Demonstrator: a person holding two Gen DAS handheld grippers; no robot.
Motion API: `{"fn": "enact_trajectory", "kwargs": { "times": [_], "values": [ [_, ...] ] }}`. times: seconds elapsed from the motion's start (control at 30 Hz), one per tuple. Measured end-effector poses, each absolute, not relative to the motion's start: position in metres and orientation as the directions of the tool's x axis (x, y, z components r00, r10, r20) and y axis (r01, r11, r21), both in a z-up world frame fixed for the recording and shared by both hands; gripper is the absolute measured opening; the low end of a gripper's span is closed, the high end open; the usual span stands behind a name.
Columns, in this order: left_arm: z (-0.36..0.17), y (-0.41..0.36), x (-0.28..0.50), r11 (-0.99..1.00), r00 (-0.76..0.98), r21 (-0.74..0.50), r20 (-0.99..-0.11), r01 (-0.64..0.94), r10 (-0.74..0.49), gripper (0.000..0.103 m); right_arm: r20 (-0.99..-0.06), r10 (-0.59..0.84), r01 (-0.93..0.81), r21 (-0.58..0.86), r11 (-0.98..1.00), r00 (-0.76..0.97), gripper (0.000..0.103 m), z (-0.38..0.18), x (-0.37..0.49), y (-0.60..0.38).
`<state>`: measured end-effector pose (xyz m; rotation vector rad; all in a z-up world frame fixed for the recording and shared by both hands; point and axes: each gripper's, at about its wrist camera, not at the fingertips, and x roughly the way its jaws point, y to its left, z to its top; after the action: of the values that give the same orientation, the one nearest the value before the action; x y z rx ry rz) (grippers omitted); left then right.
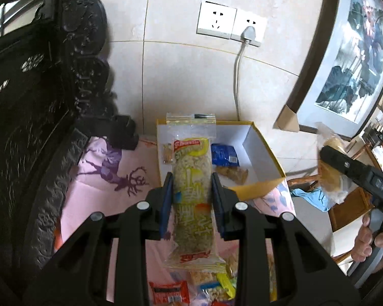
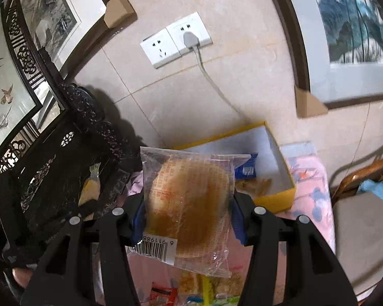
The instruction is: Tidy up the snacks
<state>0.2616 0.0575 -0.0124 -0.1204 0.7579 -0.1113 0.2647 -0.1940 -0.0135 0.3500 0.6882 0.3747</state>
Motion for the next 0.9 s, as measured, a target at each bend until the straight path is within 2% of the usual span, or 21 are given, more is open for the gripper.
{"fn": "enact_trajectory", "kwargs": {
  "times": [0.17, 0.3, 0.5, 0.6, 0.63, 0.67, 0.7, 0.8, 0.9],
  "values": [
    [0.007, 0.045, 0.290, 0.987, 0.757, -0.121, -0.633, 0.106, -0.159, 0.029, -0.509, 0.438, -0.246, 0.401, 0.882, 0.741, 0.055, 0.001, 0.279, -0.193],
    [0.009, 0.030, 0.316, 0.989, 0.760, -0.067, -0.634, 0.134, -0.146, 0.029, -0.502, 0.437, -0.267, 0.376, 0.887, 0.747, 0.055, 0.003, 0.301, -0.187],
    [0.005, 0.016, 0.355, 0.986, 0.759, -0.003, -0.638, 0.168, -0.132, 0.029, -0.521, 0.392, -0.257, 0.314, 0.914, 0.758, 0.055, 0.004, 0.350, -0.183],
    [0.003, 0.021, 0.378, 0.989, 0.763, -0.020, -0.634, 0.149, -0.128, 0.029, -0.536, 0.377, -0.242, 0.305, 0.921, 0.755, 0.055, 0.000, 0.376, -0.184],
    [0.000, 0.022, 0.389, 0.993, 0.786, 0.002, -0.612, 0.114, -0.089, 0.033, -0.532, 0.367, -0.239, 0.296, 0.925, 0.763, 0.057, -0.003, 0.385, -0.183],
    [-0.002, 0.022, 0.396, 0.996, 0.798, 0.014, -0.599, 0.091, -0.064, 0.078, -0.529, 0.359, -0.240, 0.281, 0.929, 0.769, 0.084, -0.006, 0.393, -0.181],
    [-0.005, 0.023, 0.401, 0.998, 0.800, 0.018, -0.598, 0.068, -0.044, 0.100, -0.550, 0.339, -0.232, 0.256, 0.938, 0.763, 0.101, -0.012, 0.405, -0.178],
    [-0.021, 0.032, 0.418, 0.999, 0.730, 0.026, -0.681, -0.043, 0.049, 0.101, -0.622, 0.292, -0.180, 0.239, 0.954, 0.726, 0.102, -0.028, 0.425, -0.179],
    [-0.029, 0.046, 0.412, 0.998, 0.728, -0.012, -0.685, -0.064, 0.039, 0.101, -0.599, 0.276, -0.189, 0.206, 0.960, 0.752, 0.102, -0.028, 0.414, -0.185]
  ]
}}
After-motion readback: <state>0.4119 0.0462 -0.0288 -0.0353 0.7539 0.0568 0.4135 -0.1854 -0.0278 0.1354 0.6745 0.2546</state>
